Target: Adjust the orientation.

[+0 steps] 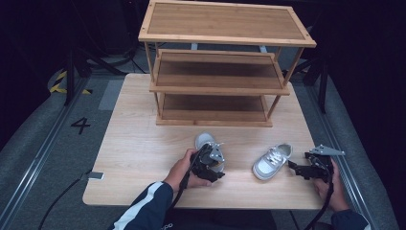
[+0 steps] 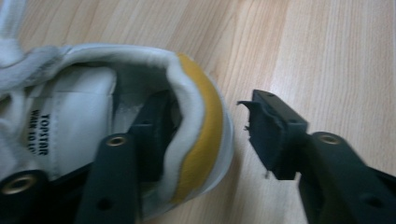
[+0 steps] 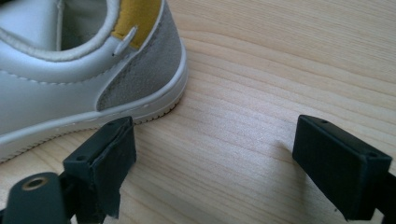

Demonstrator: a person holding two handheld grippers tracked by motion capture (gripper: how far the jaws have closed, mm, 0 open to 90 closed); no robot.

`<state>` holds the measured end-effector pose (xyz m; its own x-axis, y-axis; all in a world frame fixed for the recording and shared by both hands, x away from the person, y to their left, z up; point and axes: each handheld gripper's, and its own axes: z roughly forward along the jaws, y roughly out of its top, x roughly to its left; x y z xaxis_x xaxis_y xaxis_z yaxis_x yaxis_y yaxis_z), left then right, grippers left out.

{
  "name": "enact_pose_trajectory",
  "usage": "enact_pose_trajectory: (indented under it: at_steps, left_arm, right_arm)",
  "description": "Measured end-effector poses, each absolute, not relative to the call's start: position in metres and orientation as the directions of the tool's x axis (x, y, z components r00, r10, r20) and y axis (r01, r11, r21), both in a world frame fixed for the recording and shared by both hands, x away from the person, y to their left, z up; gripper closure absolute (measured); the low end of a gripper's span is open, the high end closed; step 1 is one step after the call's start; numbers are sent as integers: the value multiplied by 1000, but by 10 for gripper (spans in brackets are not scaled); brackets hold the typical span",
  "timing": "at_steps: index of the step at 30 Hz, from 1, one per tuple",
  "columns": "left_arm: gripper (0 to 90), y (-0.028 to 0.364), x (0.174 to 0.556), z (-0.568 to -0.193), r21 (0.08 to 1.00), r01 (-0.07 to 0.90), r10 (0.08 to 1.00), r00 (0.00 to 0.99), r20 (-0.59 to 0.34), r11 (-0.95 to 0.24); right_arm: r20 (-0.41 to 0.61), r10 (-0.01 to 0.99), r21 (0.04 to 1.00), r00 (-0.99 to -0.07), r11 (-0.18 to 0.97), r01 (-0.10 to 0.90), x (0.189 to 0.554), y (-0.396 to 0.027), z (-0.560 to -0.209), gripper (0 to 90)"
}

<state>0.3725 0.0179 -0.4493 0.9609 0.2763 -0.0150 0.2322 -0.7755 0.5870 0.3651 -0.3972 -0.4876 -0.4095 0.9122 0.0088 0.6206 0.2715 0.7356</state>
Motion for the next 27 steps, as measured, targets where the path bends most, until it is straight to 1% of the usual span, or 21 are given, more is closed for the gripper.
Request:
enact_pose_trajectory:
  at_steps: [2,4,10,11,17,19,22,27]
  left_arm:
    - [580,21,374,-449,582,234,271,962,-25,-778]
    - [591,23,376,-447,566,228,250,967,-39,-792]
    - [599,31,377,-442,518,195,190,980,-64,-833]
    - [615,33,378,-440,499,180,170,983,-66,-848]
    - [608,38,378,-437,466,173,157,985,-73,-868]
    - [604,39,379,-437,468,164,149,986,-70,-868]
    - [576,39,379,-437,491,188,173,982,-76,-851]
    - [585,37,379,-438,516,205,186,978,-90,-831]
  right_arm:
    - [9,912,736,-410,272,621,365,-397,-488,135]
    - [9,911,736,-411,273,620,365,-397,-488,135]
    - [8,909,735,-417,277,619,365,-397,-488,135]
    - [8,909,736,-417,277,618,365,-397,-488,136]
    - [8,909,735,-417,277,618,365,-397,-488,135]
    - [8,909,736,-417,277,618,365,-397,-488,136]
    - [8,909,735,-417,278,618,365,-397,-488,136]
    - [9,908,736,-419,278,618,365,-397,-488,136]
